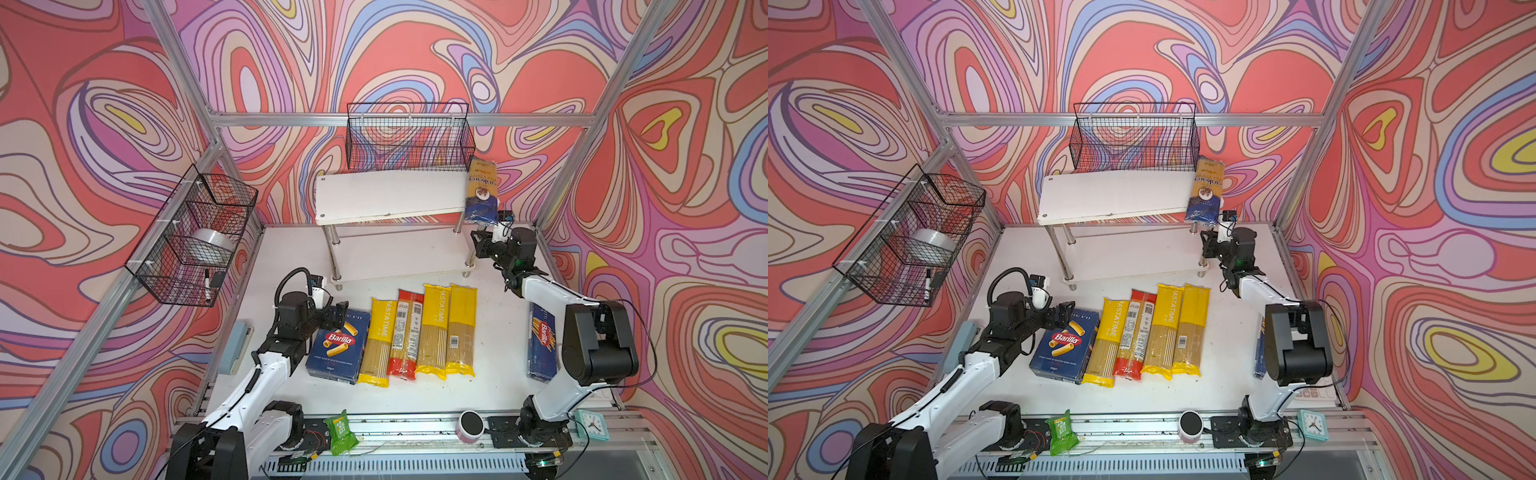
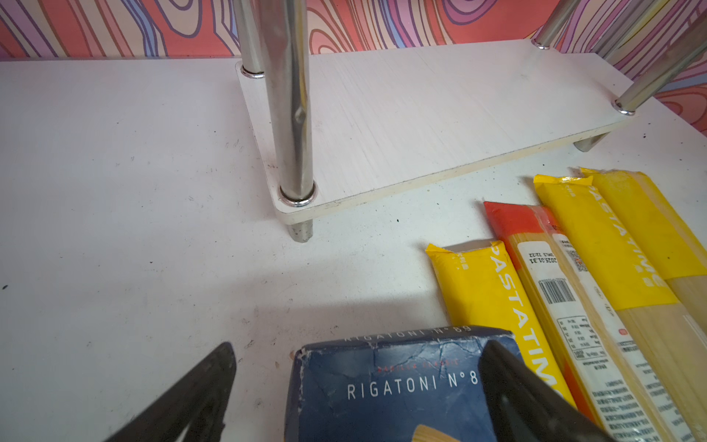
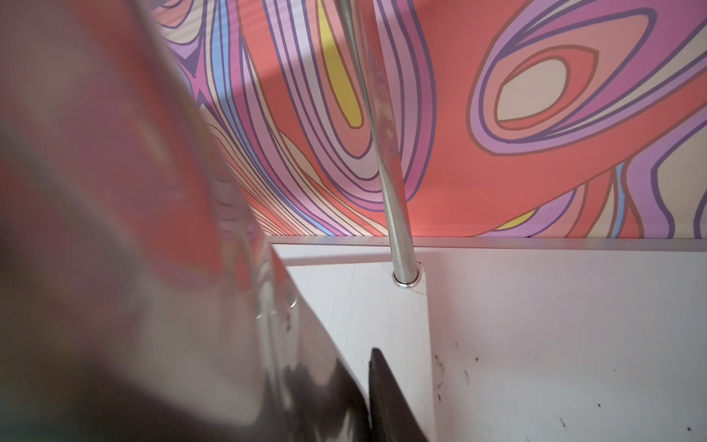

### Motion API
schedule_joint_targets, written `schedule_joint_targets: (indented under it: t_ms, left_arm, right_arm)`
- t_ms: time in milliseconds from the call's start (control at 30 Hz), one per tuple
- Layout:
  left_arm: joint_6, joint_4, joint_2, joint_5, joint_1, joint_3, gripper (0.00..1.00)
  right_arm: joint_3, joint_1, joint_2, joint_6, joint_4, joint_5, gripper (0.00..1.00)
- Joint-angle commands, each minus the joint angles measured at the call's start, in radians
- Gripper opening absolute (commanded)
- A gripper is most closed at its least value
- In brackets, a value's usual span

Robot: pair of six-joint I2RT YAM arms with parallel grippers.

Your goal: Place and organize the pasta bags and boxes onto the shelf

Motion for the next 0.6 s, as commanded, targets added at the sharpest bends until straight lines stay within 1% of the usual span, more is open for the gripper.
schedule_joint_targets:
  t_ms: [0,167,233,400,567]
  left_arm:
    - [0.003,-0.012,-0.007,0.0,0.003,0.009,1.0]
    - [0.003,-0.009,-0.009,0.003,0.002,0.008,1.0]
    - [0.004,-0.009,-0.004,0.009,0.002,0.011,1.0]
    - [0.006,-0.013,-0.001,0.011,0.002,0.014,1.0]
    - [0.006,-0.01,-0.006,0.011,0.003,0.01,1.0]
  right_arm:
    - [0.011,-0.004,-0.008,0.07,-0.044,0.02,0.13]
    - [0.002,-0.001,-0.027,0.076,-0.067,0.037,0.06]
    - [-0.004,-0.001,-0.043,0.077,-0.089,0.047,0.01]
    - [-0.057,0.002,-0.114,0.071,-0.121,0.094,0.0]
    - [-0.114,0.004,-0.17,0.071,-0.149,0.111,0.0]
